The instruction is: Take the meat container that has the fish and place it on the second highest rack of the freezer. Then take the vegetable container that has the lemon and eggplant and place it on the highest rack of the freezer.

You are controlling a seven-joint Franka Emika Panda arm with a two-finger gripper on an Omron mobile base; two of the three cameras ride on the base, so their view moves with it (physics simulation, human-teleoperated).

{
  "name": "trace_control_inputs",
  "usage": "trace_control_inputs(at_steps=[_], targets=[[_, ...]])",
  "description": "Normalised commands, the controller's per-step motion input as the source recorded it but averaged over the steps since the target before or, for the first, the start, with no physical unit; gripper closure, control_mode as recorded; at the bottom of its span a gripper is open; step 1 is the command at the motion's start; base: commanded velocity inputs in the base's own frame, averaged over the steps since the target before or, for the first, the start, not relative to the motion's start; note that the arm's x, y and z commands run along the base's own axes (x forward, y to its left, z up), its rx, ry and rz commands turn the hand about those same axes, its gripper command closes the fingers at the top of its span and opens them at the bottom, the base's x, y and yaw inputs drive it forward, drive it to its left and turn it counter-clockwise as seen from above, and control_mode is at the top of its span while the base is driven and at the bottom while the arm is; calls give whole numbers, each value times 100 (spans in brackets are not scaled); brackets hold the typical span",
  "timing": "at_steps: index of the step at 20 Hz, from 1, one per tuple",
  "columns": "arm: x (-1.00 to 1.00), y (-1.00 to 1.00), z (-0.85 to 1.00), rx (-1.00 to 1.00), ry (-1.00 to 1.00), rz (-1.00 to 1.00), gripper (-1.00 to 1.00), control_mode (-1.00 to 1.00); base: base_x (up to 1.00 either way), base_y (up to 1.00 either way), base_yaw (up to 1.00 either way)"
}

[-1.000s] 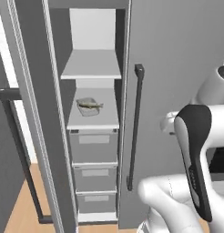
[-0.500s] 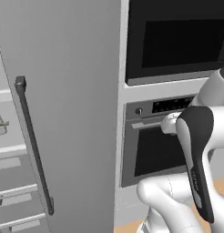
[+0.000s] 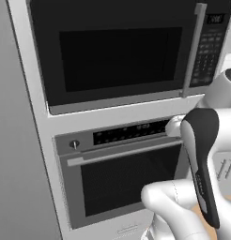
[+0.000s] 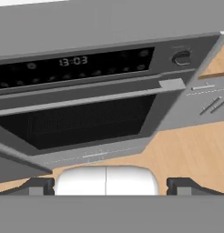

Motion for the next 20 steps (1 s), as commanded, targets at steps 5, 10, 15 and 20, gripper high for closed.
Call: trace_control_inputs(at_steps=[5, 10, 15, 20], targets=[[0, 0, 0, 0, 0, 0, -100, 100, 0, -100, 0], [0, 0, 0, 0, 0, 0, -100, 100, 1, -100, 0], [0, 0, 0, 0, 0, 0, -100, 100, 20, -100, 4], [0, 0, 0, 0, 0, 0, -100, 100, 55, -96, 7]])
